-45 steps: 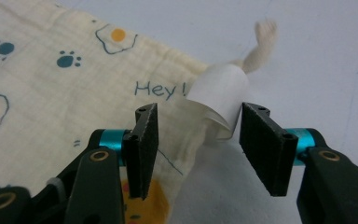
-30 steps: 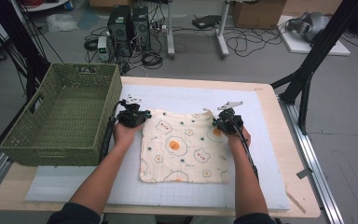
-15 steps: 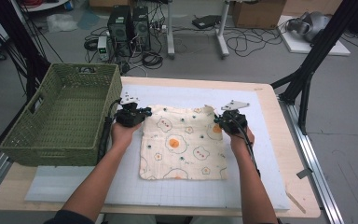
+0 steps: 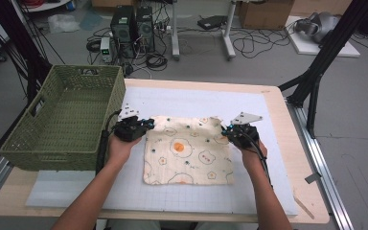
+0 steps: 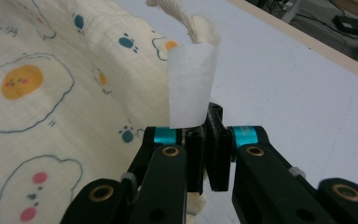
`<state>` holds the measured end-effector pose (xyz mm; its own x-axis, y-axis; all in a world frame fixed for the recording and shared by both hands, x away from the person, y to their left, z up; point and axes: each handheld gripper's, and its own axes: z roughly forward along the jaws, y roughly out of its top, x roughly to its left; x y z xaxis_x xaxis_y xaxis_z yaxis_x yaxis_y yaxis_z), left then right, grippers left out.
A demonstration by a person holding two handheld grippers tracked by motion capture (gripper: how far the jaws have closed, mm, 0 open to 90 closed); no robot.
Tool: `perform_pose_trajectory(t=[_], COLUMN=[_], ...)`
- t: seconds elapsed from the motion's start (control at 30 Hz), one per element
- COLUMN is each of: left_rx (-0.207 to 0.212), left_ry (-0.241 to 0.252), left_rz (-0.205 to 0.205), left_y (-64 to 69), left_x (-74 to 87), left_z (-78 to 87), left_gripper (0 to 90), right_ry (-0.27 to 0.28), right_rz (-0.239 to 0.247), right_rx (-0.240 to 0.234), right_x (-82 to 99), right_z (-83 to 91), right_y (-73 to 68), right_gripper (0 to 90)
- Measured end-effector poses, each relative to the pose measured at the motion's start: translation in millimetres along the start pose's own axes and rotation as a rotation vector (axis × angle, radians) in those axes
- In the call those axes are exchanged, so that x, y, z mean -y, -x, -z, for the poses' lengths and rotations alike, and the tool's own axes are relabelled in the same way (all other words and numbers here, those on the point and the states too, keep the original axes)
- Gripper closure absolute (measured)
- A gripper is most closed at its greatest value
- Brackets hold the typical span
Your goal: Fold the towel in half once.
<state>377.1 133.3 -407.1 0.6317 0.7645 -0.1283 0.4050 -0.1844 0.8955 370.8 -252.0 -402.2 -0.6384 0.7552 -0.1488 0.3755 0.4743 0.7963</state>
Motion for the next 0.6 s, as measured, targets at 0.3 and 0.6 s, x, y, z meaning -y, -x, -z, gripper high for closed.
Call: perform_pose_trajectory(t=[0.3, 0.6], left_rx=[0.033, 0.061], left_ry=[-0.017, -0.047], left_rz=[-0.052, -0.055], left_y=[15.3, 22.3], left_x=[14.7, 38.4], left_z=[15.8, 29.9], left_gripper=[86.1, 85.8], right_ry=[-0.01, -0.003], right_rz=[0.022, 0.012], right_rx=[-0.024, -0.053], right_x=[19.5, 41.3], right_z=[12.7, 23.5], right_y=[-15.7, -26.9], right_gripper=[87.4, 87.1])
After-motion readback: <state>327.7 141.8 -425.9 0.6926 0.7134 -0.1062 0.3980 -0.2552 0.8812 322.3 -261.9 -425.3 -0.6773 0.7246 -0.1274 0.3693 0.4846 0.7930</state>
